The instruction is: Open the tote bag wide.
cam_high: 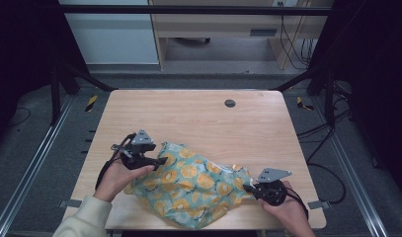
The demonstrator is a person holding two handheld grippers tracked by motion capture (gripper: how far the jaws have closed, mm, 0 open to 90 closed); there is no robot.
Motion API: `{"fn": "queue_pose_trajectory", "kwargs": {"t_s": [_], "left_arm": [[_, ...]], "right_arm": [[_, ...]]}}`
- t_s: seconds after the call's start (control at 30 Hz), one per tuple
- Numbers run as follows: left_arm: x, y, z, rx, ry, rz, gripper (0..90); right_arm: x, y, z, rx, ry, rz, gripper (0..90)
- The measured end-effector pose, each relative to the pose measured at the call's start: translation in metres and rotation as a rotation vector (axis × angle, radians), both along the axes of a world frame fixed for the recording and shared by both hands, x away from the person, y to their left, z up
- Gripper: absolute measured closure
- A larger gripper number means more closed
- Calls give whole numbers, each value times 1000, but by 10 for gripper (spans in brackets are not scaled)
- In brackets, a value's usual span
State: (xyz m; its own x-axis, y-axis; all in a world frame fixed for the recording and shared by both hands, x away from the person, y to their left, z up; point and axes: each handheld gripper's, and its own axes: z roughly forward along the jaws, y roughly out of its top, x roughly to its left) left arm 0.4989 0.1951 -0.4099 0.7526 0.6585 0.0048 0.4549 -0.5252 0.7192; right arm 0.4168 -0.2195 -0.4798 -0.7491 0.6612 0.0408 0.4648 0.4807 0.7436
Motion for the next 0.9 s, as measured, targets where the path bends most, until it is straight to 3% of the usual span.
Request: {"fn": "queue_pose_trajectory", "kwargs": {"t_s": [0.2, 0.3, 0.47, 0.57, 0.7, 0.9], "left_arm": [[5, -11, -12, 15, 91, -62, 211], [6, -11, -19, 23, 116, -78, 201], [5, -8, -21, 17, 109, -72, 225], [5, -2, -16, 29, 62, -39, 230], [9, 4, -6, 1, 25, 2, 254], [22, 7, -7, -30, 31, 45, 219]], "right_arm": [[0, 0, 0, -1, -3, 1, 900], [0, 1, 1, -1, -5, -1, 900], [0, 1, 2, 3, -13, -8, 899], [1, 0, 4, 9, -28, -11, 899], [5, 0, 6, 26, -50, -20, 900], [13, 5, 7, 26, -55, -15, 899]]}}
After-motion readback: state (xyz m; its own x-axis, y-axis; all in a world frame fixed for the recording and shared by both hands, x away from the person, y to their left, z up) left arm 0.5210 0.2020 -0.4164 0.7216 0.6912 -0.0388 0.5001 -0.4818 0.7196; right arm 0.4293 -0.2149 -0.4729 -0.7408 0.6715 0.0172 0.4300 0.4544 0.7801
